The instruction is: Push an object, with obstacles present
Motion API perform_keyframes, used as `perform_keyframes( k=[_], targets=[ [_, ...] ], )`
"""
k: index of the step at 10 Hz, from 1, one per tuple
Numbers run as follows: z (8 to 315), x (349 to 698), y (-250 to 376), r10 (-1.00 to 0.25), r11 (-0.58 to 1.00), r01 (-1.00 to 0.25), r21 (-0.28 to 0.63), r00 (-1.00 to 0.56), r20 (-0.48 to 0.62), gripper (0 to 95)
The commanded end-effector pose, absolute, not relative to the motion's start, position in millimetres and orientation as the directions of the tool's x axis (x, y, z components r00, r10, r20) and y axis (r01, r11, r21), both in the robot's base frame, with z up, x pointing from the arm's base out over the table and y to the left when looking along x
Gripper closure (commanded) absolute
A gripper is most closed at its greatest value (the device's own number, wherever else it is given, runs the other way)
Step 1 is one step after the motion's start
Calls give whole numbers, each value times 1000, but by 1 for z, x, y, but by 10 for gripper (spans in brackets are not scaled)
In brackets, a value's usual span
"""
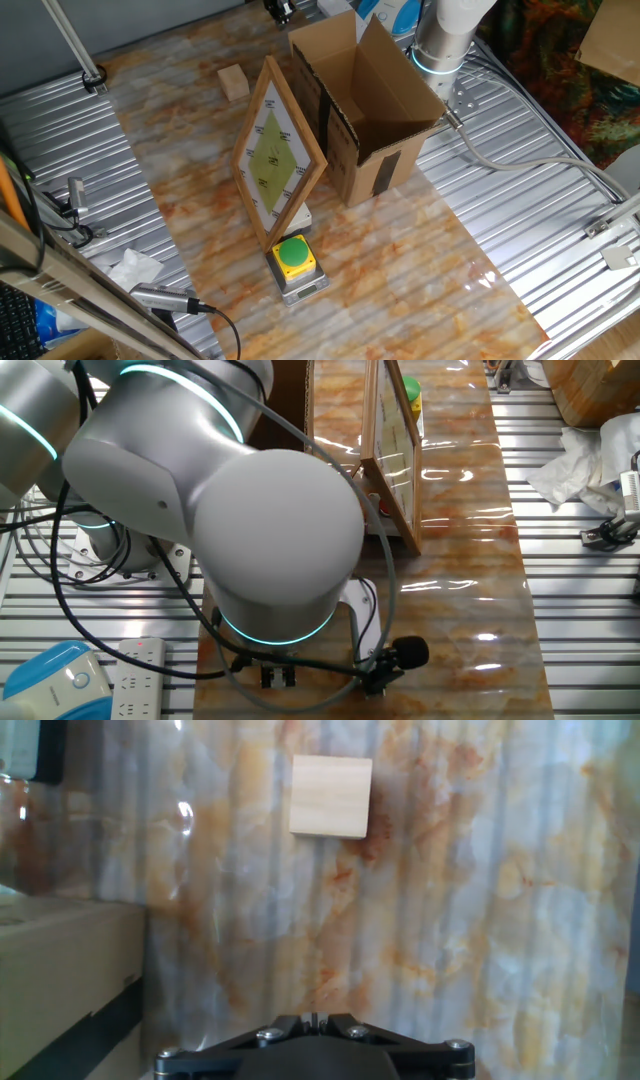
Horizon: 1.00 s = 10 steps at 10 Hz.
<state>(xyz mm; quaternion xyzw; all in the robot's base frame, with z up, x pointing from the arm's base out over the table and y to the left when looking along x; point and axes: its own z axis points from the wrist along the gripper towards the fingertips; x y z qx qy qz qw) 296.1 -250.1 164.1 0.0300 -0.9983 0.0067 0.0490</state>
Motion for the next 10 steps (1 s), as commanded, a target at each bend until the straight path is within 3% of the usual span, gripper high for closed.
perform_keyframes(
  k=[1,10],
  targets=[
    [161,297,-253,-30,999,-31,-8,-995,99,950],
    [125,305,-275,-46,999,-46,1,-996,82,950]
  ],
)
